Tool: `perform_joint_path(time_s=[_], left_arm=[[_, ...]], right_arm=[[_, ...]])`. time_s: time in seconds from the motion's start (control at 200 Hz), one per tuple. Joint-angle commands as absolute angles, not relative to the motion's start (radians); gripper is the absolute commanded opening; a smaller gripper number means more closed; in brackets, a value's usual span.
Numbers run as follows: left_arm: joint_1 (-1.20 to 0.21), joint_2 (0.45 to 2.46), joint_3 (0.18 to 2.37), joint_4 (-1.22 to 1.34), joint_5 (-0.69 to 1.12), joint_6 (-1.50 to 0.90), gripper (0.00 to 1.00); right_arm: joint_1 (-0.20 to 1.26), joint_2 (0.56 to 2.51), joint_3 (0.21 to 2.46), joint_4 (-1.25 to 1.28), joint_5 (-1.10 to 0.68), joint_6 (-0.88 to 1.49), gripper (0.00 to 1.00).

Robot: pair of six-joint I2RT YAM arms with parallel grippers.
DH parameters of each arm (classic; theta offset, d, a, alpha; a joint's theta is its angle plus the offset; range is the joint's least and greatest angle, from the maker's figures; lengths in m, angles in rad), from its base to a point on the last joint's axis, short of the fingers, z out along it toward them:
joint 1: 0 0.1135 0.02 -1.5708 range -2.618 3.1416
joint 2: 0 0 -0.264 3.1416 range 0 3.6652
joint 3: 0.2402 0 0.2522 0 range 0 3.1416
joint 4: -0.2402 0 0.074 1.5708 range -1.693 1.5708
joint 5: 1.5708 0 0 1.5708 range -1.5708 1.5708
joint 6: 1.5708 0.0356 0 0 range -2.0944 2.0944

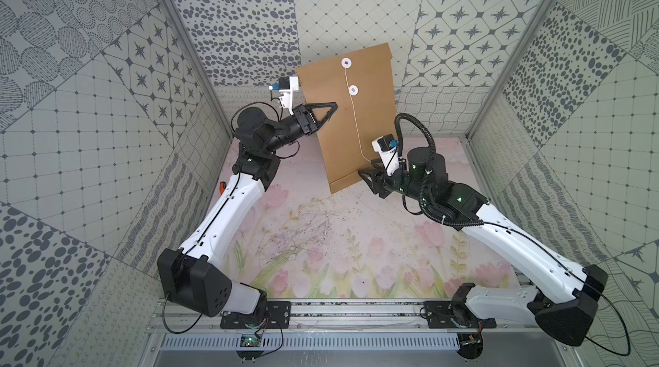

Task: Close the mouth of the file bag
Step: Close the file bag.

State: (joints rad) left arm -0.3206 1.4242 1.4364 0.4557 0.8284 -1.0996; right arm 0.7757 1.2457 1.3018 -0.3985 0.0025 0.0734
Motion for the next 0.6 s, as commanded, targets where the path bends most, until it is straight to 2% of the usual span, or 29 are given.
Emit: perform_joint_path(time_s=[0.0, 0.175, 0.28, 0.495, 0.595], left_arm=[[-0.341, 1.419, 1.473, 0.416, 0.815, -1.081, 0.0], [-0.357, 1.414, 1.51, 0.313, 0.802, -1.007, 0.0], [-0.368, 1.42, 1.528, 0.292, 0.804, -0.996, 0.0], [-0.385, 1.431, 1.555, 0.291, 0.802, -1.002, 0.0], [-0.394, 1.438, 1.568, 0.288, 0.804, -1.004, 0.0]], right_arm=[[0.789, 1.267, 1.359, -0.344, 0.085, 0.008, 0.54], [0.79, 1.288, 1.381, -0.345, 0.173, -0.037, 0.54], [0.788, 1.306, 1.402, -0.355, 0.158, -0.056, 0.53], [0.793, 1.343, 1.411, -0.336, 0.114, -0.028, 0.42], [0.795, 1.353, 1.404, -0.305, 0.115, -0.01, 0.34]])
